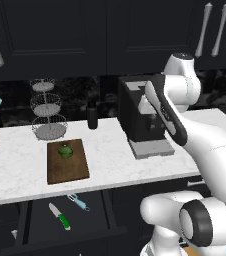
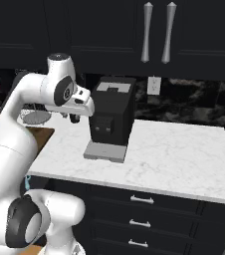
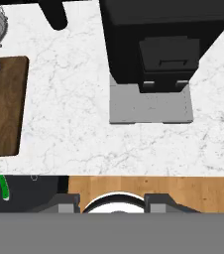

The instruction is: Place the appropriate cutting tool for cutting the avocado skin on the cutting board.

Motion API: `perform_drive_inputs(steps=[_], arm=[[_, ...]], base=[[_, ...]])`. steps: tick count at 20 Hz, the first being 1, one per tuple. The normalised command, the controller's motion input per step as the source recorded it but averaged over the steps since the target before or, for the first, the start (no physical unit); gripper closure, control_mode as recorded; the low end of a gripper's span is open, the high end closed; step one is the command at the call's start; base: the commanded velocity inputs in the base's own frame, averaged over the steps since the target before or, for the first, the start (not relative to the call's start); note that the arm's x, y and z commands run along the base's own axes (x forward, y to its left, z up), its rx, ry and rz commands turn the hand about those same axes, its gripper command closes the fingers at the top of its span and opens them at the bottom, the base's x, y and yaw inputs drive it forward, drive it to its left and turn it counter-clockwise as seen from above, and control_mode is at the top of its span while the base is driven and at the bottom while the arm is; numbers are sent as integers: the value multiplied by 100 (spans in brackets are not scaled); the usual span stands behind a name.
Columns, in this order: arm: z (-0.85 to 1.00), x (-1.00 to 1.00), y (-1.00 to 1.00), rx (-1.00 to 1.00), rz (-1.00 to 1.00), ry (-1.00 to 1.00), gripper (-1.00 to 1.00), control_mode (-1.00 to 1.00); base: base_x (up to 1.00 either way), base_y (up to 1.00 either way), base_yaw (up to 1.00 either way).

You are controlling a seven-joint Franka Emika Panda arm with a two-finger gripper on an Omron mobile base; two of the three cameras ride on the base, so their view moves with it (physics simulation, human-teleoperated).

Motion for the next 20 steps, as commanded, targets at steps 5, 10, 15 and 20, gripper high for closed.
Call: perform_drive_inputs(steps=[5, 10, 15, 20], arm=[[-6, -57, 37, -6, 2, -11, -100, -100], [-39, -95, 97, -12, 0, -7, -100, -100], [-37, -58, 100, -7, 0, 0, -100, -100], [-21, -24, 100, -5, 0, 1, -100, -100]], base=[[0, 0, 0], [0, 0, 0], [0, 0, 0], [0, 0, 0]])
